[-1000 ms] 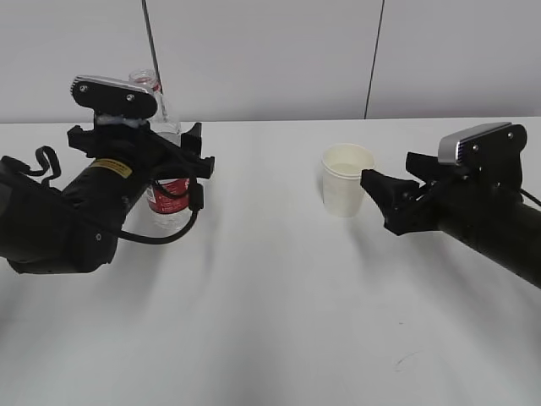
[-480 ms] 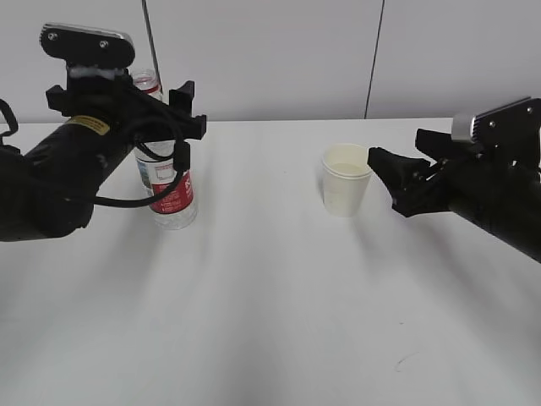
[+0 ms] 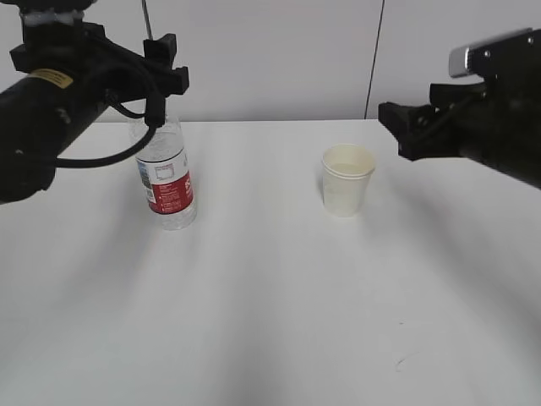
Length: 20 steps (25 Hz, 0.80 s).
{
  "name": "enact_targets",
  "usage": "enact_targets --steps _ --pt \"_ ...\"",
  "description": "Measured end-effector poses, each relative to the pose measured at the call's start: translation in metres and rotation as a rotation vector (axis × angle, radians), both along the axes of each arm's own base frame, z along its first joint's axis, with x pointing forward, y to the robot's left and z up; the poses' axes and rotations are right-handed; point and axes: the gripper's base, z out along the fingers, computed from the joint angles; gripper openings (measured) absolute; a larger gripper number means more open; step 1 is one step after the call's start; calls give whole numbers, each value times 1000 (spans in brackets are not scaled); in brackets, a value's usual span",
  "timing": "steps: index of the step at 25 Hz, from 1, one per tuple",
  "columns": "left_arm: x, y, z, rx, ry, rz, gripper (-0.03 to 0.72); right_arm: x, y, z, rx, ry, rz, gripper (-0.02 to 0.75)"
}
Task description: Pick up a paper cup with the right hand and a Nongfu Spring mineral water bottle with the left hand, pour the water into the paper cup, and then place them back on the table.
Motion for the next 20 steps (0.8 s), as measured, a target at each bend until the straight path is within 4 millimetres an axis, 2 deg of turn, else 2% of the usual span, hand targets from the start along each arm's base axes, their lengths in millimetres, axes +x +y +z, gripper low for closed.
enact_targets --steps 4,12,20 --pt "-2 5 22 -18 13 -11 520 15 -3 31 -23 33 -57 585" --pt "10 26 68 -37 103 -31 510 37 -14 83 -58 183 -209 585" --pt "19 58 111 -24 257 -58 509 41 -23 131 -47 368 -344 585"
